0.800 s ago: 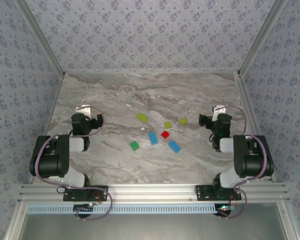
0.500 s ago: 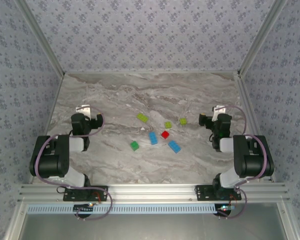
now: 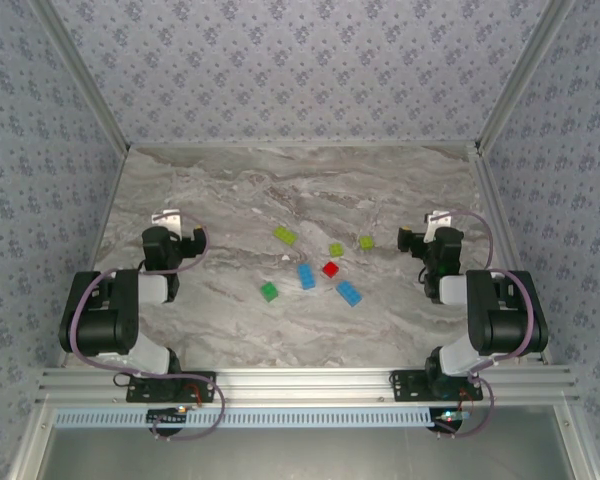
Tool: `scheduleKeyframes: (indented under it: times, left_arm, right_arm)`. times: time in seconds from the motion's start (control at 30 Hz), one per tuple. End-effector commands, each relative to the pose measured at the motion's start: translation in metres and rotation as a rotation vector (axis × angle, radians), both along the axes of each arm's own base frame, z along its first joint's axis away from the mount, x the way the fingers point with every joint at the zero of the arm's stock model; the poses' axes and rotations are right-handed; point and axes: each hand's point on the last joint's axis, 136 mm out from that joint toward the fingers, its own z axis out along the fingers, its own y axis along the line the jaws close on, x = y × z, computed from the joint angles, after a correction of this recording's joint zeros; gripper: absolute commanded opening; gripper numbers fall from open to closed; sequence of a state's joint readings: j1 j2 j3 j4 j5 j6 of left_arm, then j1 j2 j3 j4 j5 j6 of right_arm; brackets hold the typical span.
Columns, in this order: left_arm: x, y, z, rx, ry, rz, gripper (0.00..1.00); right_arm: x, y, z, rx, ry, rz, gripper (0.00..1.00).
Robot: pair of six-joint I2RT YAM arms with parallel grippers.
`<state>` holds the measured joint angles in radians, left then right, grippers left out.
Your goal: Assemble a carrot with lego
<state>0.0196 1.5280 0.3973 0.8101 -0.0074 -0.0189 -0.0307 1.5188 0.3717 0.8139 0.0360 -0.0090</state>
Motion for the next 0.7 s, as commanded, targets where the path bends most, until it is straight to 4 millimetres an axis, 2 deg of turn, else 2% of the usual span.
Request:
scheduleKeyframes:
  times: [0.0, 0.1, 0.17, 0.23, 0.3, 0.4, 0.47, 0.53, 0.67]
  left_arm:
    - [0.004, -0.002, 0.005, 0.000, -0.013, -0.016, 0.98]
    - [0.004, -0.001, 0.004, 0.000, -0.013, -0.015, 0.98]
    - [0.005, -0.001, 0.013, 0.001, -0.022, -0.015, 0.98]
    - [0.005, 0.002, 0.029, 0.008, 0.004, 0.012, 0.97]
    - [0.001, 0.012, 0.054, -0.015, 0.025, 0.097, 0.97]
    - [-0.011, 0.029, 0.092, -0.098, 0.033, 0.247, 0.98]
    - [-0.019, 0.029, 0.107, -0.134, 0.025, 0.260, 0.97]
    - [-0.027, 0.030, 0.113, -0.185, 0.021, 0.284, 0.97]
    - [-0.034, 0.029, 0.108, -0.293, 0.060, 0.271, 0.98]
  right_arm:
    - [0.004, 0.000, 0.003, -0.004, -0.007, 0.007, 1.00]
    - [0.004, -0.001, 0.004, -0.007, -0.008, 0.001, 1.00]
    - [0.004, -0.009, 0.011, -0.023, -0.006, -0.057, 1.00]
    - [0.003, -0.018, 0.023, -0.038, 0.019, -0.125, 1.00]
    - [-0.001, -0.028, 0.034, 0.002, 0.102, -0.210, 0.98]
    - [-0.009, -0.022, 0.050, 0.150, 0.187, -0.264, 0.95]
    - [-0.016, -0.004, 0.061, 0.193, 0.218, -0.230, 0.96]
    - [-0.023, 0.028, 0.070, 0.179, 0.254, -0.145, 0.96]
    - [-0.046, 0.109, 0.088, 0.049, 0.331, 0.037, 0.96]
